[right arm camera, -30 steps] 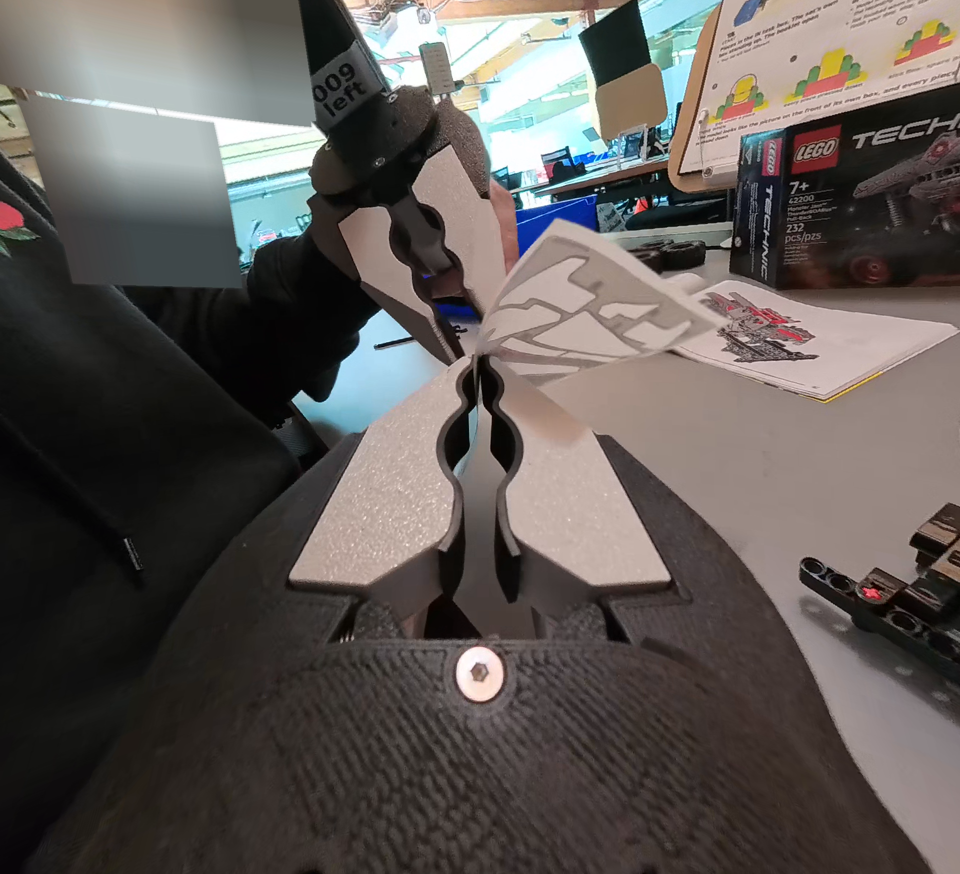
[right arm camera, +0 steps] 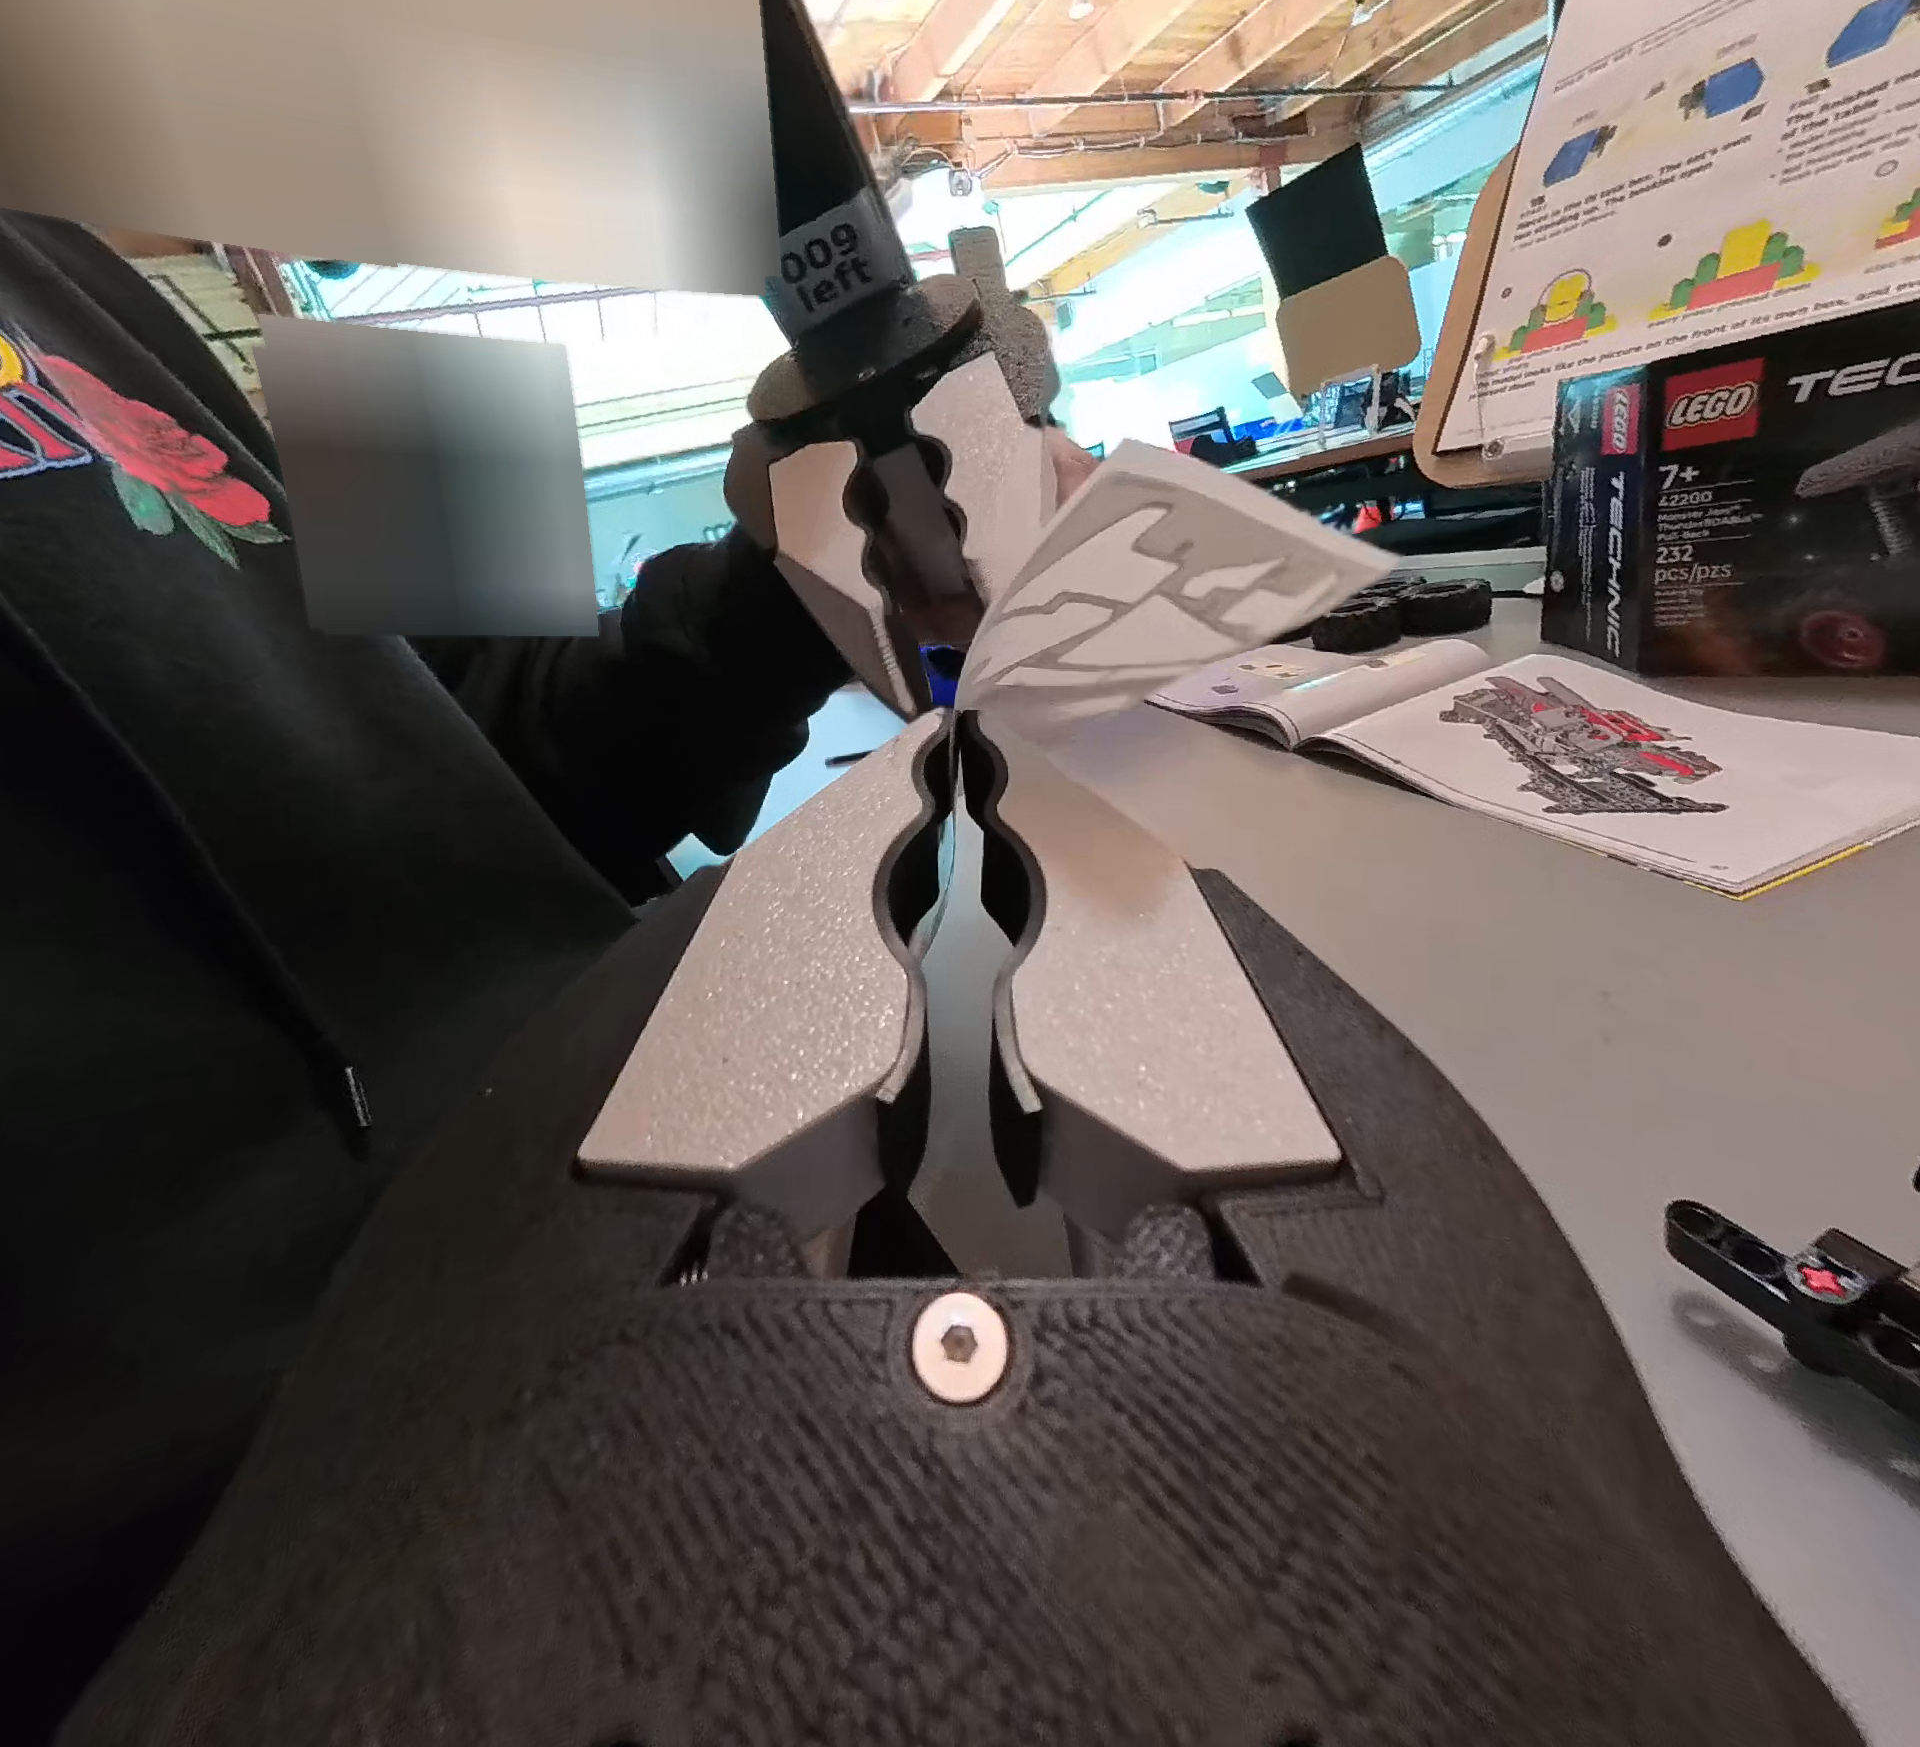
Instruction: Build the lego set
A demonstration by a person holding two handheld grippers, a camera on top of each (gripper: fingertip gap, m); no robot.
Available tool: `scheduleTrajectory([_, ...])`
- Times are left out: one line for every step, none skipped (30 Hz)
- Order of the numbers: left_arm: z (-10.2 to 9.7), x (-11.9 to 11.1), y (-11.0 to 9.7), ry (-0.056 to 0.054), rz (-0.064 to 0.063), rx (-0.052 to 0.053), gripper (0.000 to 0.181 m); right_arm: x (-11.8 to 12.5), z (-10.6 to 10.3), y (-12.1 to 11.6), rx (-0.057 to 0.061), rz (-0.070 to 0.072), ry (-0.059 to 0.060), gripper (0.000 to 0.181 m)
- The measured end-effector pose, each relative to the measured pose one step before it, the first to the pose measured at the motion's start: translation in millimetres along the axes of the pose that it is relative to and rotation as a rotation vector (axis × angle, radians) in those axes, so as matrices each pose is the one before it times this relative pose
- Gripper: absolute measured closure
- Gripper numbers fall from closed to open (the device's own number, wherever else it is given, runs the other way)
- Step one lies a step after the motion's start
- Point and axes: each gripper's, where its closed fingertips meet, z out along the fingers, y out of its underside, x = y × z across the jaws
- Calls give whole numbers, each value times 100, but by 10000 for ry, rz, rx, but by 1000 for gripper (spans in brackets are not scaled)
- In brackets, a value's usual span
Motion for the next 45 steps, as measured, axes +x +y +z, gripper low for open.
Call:
scheduleTrajectory([56,-74,78,-111,107,-105,169,96,0,-60,49,64,56,181])
scheduleTrajectory([93,-47,68,-72,51,-80,168,44,23,5,20,48,22,181])
scheduleTrajectory([149,44,116,11,5,-92,169,-72,37,17,3,10,-43,181])
scheduleTrajectory([210,120,120,56,6,-80,169,-46,42,17,3,4,-5,181])
scheduleTrajectory([197,103,77,39,30,-46,170,9,47,88,-47,-26,27,181])
scheduleTrajectory([142,130,74,66,39,-41,170,-62,0,108,-54,-78,-22,181])
scheduleTrajectory([71,137,38,91,12,-19,171,-79,-35,69,-37,-101,-52,181])
scheduleTrajectory([14,109,-25,97,-30,28,171,-109,-35,-15,0,-99,-57,181])
scheduleTrajectory([-29,84,-106,110,-61,84,172,-121,-10,-75,37,-121,-61,181])
scheduleTrajectory([-53,85,-116,119,-63,99,172,-119,-20,-85,45,-139,-49,181])
scheduleTrajectory([-34,62,-16,106,-59,41,172,-36,-12,5,-13,-110,-14,181])
scheduleTrajectory([19,72,82,92,-34,-34,173,-36,-8,115,-87,-95,-28,181])
scheduleTrajectory([45,83,123,61,18,-76,173,-43,-21,152,-109,-123,-26,181])
scheduleTrajectory([48,63,108,15,66,-78,174,-11,-15,126,-105,-128,5,181])
scheduleTrajectory([37,50,87,16,52,-56,174,-35,5,88,-90,-127,5,181])
scheduleTrajectory([-2,69,22,56,-12,-6,174,-75,9,29,-43,-147,-10,181])
scheduleTrajectory([-33,77,-45,88,-63,64,174,-77,0,-46,4,-163,-10,181])
scheduleTrajectory([-39,83,-37,114,-112,95,174,-67,7,-11,-32,-155,5,181])
scheduleTrajectory([-21,115,66,175,-139,68,174,-87,38,141,-129,-176,-22,181])
scheduleTrajectory([-7,117,140,179,-126,48,174,-60,52,176,-152,-213,12,181])
scheduleTrajectory([3,69,125,135,-103,62,174,-13,48,144,-128,-229,63,181])
scheduleTrajectory([-5,78,81,134,-118,83,174,-62,29,105,-109,-228,32,181])
scheduleTrajectory([-12,145,37,167,-143,89,174,-142,33,84,-105,-226,-25,181])
scheduleTrajectory([-19,120,15,144,-147,85,174,-91,29,55,-98,-226,9,181])
scheduleTrajectory([-14,28,25,69,-119,44,174,21,35,62,-107,-217,80,181])
scheduleTrajectory([-23,59,46,79,-71,26,173,-81,47,71,-109,-212,18,181])
scheduleTrajectory([-14,103,44,105,-59,20,173,-110,65,87,-101,-181,-5,181])
scheduleTrajectory([-23,4,55,47,-92,13,173,53,52,60,-94,-184,98,181])
scheduleTrajectory([-22,-26,46,39,-111,18,173,32,41,75,-96,-207,87,181])
scheduleTrajectory([-27,93,39,111,-103,26,173,-122,44,53,-88,-163,-24,181])
scheduleTrajectory([-16,84,73,102,-98,19,173,-67,59,65,-86,-112,0,181])
scheduleTrajectory([-35,16,68,63,-100,21,173,-4,46,57,-73,-152,52,181])
scheduleTrajectory([-19,71,9,95,-97,59,173,-82,18,-17,-20,-166,1,181])
scheduleTrajectory([-40,126,-20,127,-89,86,173,-115,11,-55,-3,-115,-33,181])
scheduleTrajectory([-34,79,-36,98,-81,97,173,-21,14,-54,-4,-91,9,181])
scheduleTrajectory([-31,9,-21,62,-81,75,173,11,6,-13,-28,-91,34,181])
scheduleTrajectory([-8,23,56,56,-75,11,173,-39,24,71,-73,-92,3,181])
scheduleTrajectory([18,59,98,76,-44,-29,173,-110,16,91,-86,-128,-43,181])
scheduleTrajectory([20,44,114,57,-23,-42,173,-75,31,112,-104,-163,0,181])
scheduleTrajectory([21,9,106,33,-22,-46,173,-32,34,110,-114,-165,29,181])
scheduleTrajectory([7,80,85,85,-32,-20,173,-124,27,36,-68,-143,-35,181])
scheduleTrajectory([-4,124,54,118,-59,0,173,-130,30,0,-51,-126,-35,181])
scheduleTrajectory([-16,41,37,77,-79,4,173,-21,36,27,-67,-114,30,181])
scheduleTrajectory([-25,38,53,85,-88,-2,173,-76,31,51,-67,-108,-17,181])
scheduleTrajectory([-17,112,50,136,-95,4,173,-159,41,30,-38,-96,-69,181])
